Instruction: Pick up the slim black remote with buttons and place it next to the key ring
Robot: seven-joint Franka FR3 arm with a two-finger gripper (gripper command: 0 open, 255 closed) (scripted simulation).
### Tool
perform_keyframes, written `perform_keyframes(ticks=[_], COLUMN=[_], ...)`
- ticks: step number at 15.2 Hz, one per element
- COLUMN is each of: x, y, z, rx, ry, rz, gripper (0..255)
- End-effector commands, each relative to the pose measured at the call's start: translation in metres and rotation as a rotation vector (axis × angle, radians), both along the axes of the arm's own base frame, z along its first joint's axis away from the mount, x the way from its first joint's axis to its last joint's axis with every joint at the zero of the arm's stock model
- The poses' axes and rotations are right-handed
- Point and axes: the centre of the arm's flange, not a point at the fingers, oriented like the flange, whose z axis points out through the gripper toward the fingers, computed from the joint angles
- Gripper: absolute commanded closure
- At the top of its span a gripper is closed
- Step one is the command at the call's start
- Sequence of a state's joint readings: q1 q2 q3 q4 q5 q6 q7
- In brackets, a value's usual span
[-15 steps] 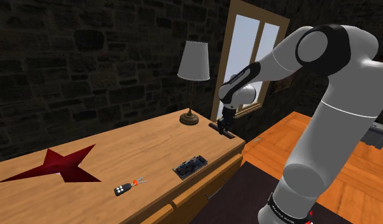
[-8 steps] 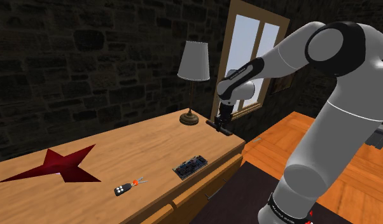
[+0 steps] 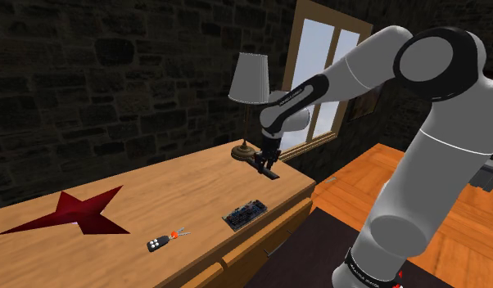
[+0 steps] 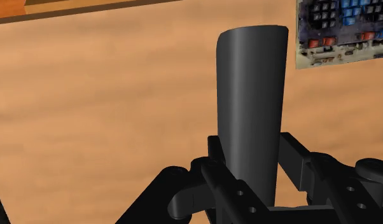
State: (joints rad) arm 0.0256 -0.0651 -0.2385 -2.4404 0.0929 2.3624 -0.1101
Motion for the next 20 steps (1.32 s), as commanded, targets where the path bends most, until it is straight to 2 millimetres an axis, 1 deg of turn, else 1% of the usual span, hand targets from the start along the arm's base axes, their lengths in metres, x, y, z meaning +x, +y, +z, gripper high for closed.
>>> perform_keyframes(ticks=[1,20], x=[0.006,0.09], y=[0.024,0.261], z=[-0.001,0.001], rx=[0.0,0.0], ry=[0.0,0.0], rz=[-0.002,-0.002], gripper=[255,255])
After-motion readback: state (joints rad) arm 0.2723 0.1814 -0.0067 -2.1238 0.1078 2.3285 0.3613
